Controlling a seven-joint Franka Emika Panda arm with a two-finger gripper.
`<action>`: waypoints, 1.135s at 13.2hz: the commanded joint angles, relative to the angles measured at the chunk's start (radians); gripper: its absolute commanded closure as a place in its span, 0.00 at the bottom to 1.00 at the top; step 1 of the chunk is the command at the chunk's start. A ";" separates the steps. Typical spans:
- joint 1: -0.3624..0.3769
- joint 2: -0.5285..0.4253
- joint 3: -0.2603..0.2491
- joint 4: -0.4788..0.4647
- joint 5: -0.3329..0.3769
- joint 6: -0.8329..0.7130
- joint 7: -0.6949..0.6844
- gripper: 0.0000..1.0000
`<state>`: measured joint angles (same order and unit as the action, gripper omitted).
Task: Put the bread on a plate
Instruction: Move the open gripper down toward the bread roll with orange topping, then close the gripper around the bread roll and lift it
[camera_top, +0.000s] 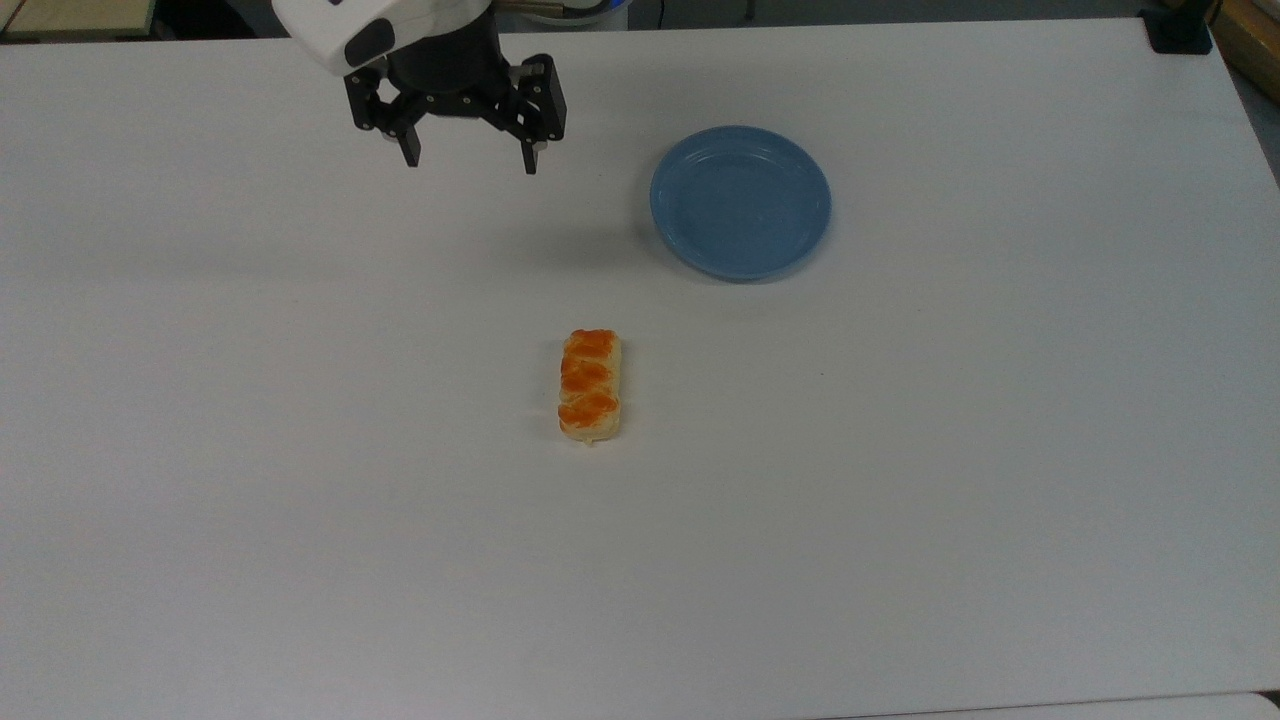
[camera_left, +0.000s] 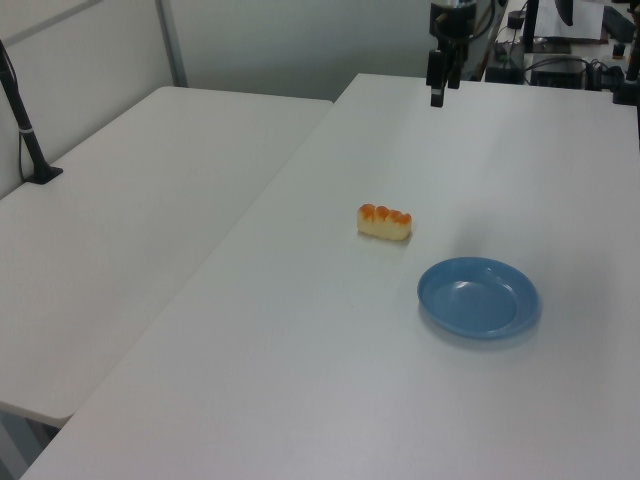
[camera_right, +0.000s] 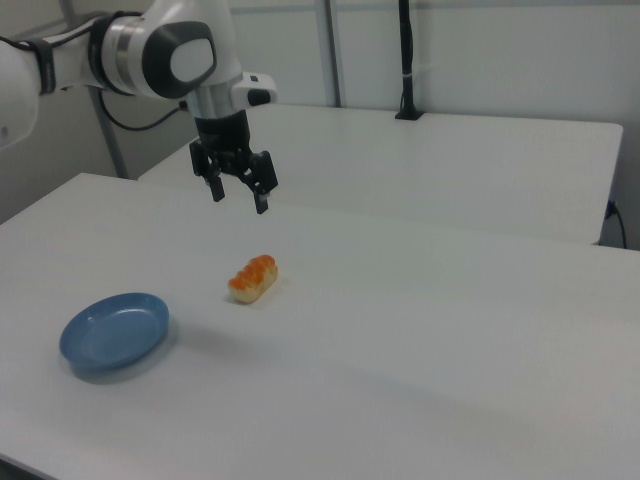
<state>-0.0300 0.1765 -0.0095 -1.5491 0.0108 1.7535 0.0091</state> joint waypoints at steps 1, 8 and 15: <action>0.012 0.115 -0.010 0.033 0.008 0.099 -0.014 0.00; 0.056 0.302 0.006 0.099 -0.035 0.162 0.034 0.00; 0.125 0.391 0.019 0.098 -0.083 0.182 0.118 0.00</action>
<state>0.0788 0.5409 0.0030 -1.4679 -0.0498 1.9248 0.0790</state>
